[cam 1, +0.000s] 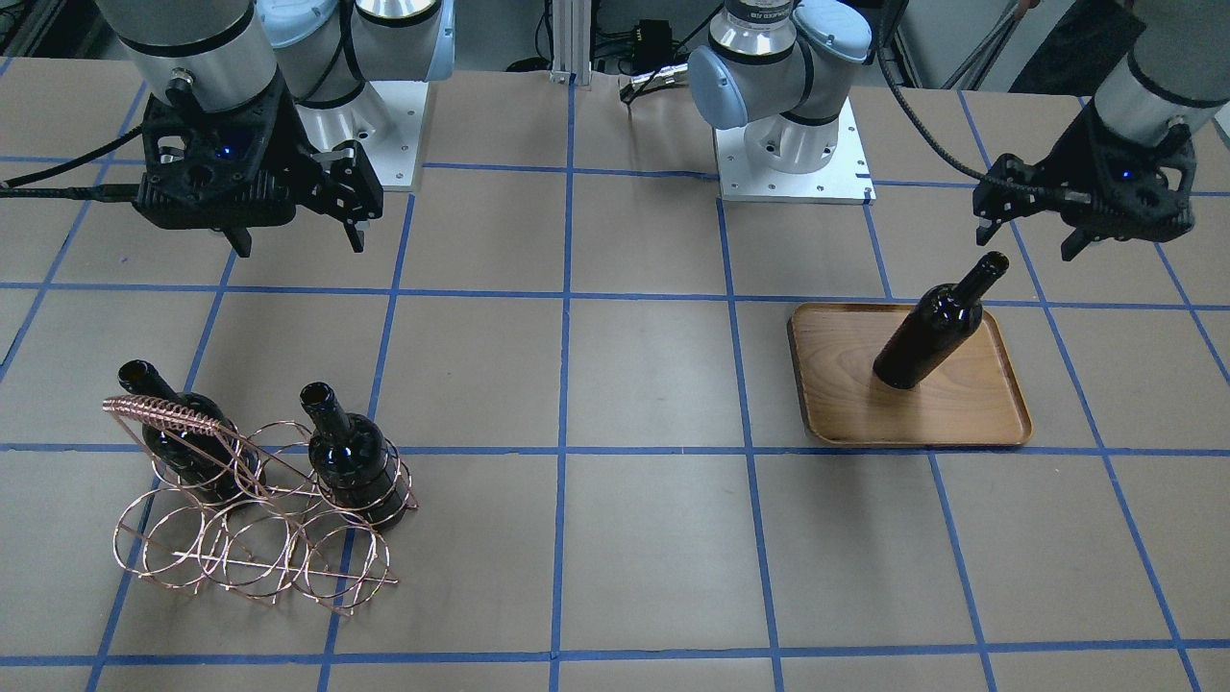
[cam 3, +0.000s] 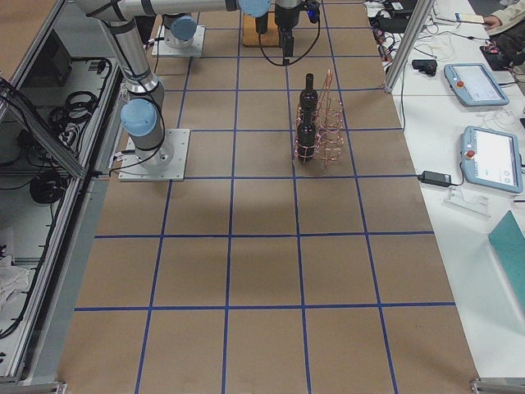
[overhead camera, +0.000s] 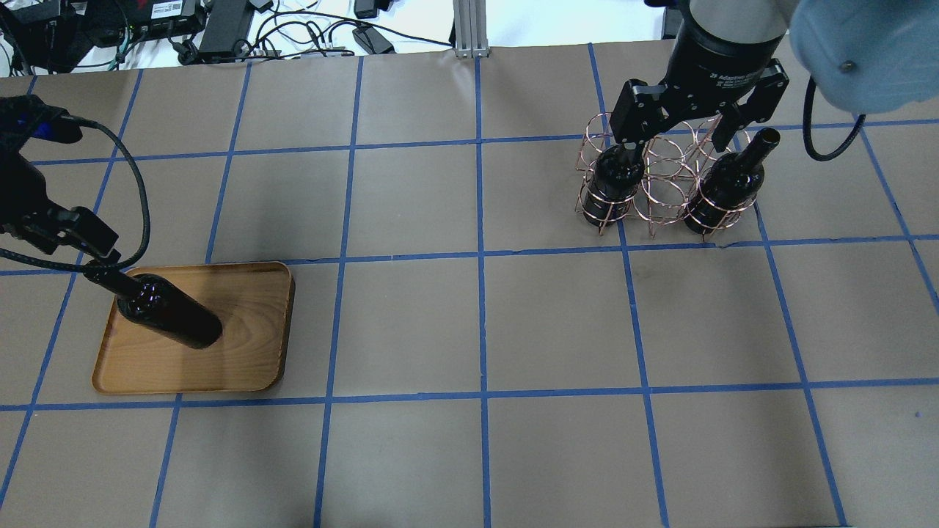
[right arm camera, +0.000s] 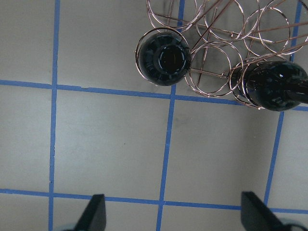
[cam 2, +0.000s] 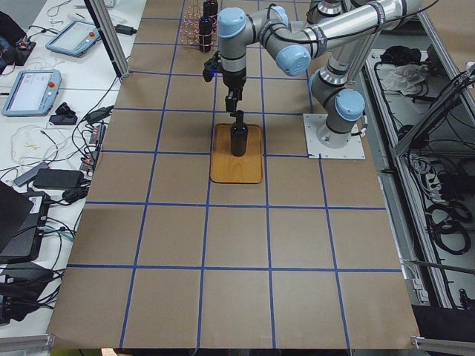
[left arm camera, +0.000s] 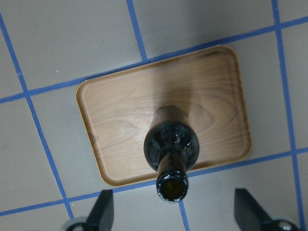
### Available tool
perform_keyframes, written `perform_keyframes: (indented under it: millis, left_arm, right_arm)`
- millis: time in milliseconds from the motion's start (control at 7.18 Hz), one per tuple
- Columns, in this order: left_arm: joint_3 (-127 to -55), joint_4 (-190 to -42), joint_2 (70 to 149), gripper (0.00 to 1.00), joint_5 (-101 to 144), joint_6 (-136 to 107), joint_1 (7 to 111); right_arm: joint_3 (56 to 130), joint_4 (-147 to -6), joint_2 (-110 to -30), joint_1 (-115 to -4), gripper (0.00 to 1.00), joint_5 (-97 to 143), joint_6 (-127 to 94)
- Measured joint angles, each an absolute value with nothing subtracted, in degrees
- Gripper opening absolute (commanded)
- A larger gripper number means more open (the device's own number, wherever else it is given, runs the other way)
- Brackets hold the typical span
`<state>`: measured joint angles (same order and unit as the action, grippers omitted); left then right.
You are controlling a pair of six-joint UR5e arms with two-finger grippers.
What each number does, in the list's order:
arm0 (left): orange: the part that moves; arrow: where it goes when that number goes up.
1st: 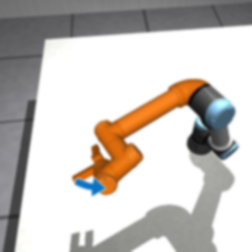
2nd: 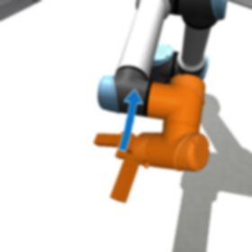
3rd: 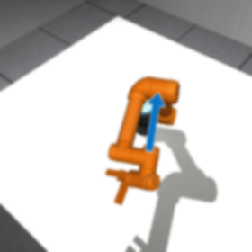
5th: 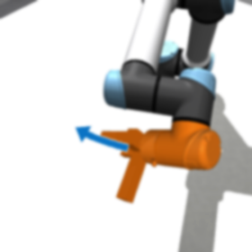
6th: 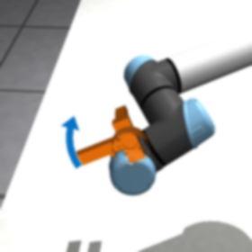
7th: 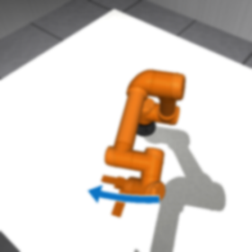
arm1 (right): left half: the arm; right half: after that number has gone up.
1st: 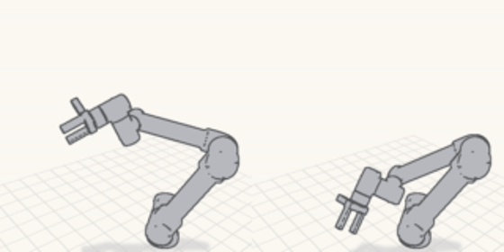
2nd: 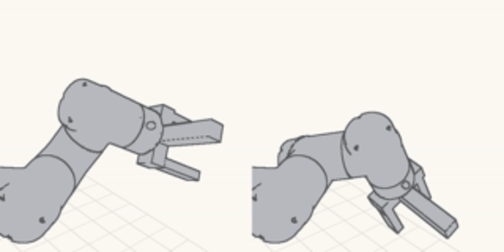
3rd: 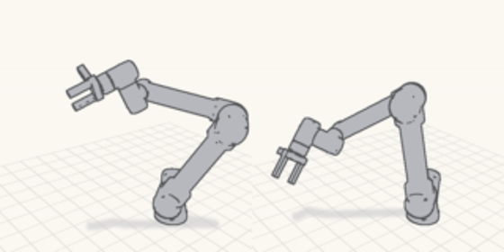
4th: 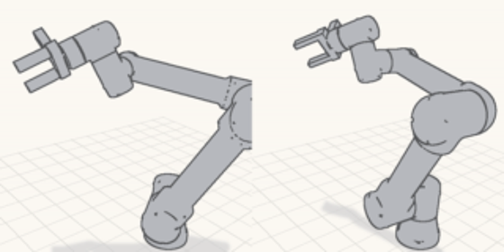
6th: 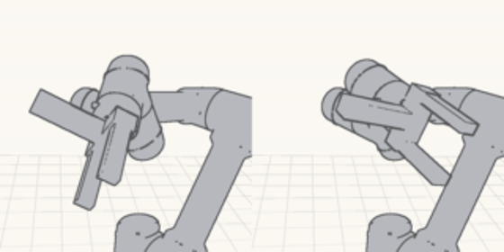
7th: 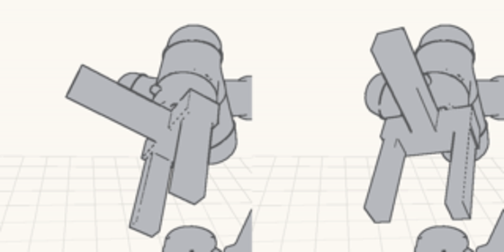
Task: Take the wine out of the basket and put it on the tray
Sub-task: 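Open the left gripper and lift it away from the tray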
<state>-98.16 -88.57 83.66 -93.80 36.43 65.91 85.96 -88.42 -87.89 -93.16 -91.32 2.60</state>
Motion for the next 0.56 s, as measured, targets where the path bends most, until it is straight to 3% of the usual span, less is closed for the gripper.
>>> perform_keyframes:
  millis: [557]
  left_arm:
    - [-84.4,-93.8,88.7,1.0,-91.8,3.7,83.6]
  right_arm:
    - [86.0,-88.4,-87.9,-93.2,1.0,-91.3,2.6]
